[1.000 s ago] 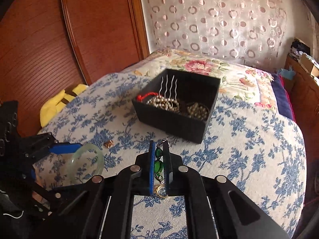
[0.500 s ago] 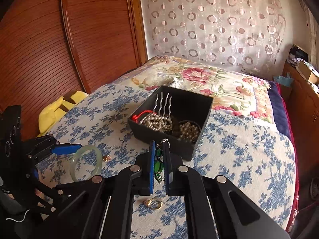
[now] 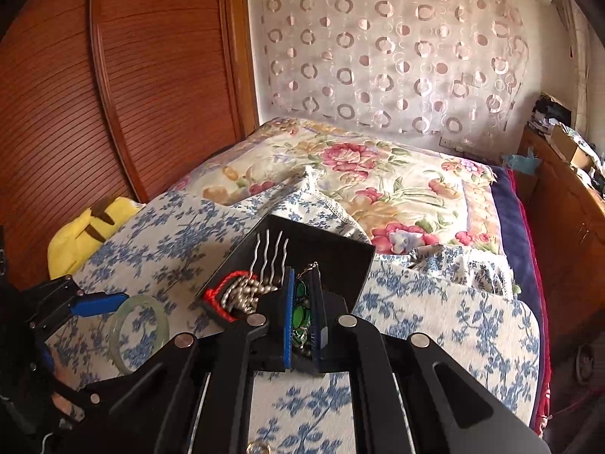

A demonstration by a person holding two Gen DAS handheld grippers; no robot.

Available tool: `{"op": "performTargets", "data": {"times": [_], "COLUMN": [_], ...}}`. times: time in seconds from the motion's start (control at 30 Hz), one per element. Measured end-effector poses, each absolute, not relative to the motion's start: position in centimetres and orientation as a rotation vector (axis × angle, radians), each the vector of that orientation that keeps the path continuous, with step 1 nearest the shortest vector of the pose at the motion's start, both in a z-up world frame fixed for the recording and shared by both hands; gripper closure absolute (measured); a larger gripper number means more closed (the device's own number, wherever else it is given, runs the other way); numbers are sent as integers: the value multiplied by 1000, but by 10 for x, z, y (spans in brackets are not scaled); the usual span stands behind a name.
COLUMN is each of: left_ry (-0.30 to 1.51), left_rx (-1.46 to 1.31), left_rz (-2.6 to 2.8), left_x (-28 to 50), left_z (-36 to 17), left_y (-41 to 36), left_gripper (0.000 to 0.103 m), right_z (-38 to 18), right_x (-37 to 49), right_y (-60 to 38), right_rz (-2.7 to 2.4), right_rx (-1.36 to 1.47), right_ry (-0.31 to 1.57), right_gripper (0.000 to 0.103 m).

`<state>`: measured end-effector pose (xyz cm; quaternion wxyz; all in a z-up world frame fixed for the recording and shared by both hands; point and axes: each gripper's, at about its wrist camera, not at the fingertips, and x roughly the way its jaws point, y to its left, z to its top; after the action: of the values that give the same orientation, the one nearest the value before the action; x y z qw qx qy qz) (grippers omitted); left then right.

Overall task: Organize jewelry
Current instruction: 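Carry the pendant and bangle over the box and open both tools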

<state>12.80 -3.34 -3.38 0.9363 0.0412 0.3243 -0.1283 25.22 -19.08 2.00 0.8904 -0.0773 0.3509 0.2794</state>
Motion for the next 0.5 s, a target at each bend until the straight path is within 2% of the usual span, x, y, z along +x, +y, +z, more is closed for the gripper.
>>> {"op": "performTargets", "data": {"times": [0.4, 0.47, 0.5], "left_ry": [677, 682, 684], "left_rx": [106, 101, 101], "left_rz": [-250, -255, -257], "left_x": [164, 170, 173], "left_z": [-29, -29, -29], "left_y": [-34, -35, -36], "left_gripper": [34, 34, 34], "right_z": [0, 0, 0], "right_x": [274, 274, 274], "right_y": [-188, -188, -189], "right_rz": [576, 544, 526], "right_rx": [-113, -135, -144], "right_ry": [808, 803, 793], "right_gripper": [93, 76, 60]}}
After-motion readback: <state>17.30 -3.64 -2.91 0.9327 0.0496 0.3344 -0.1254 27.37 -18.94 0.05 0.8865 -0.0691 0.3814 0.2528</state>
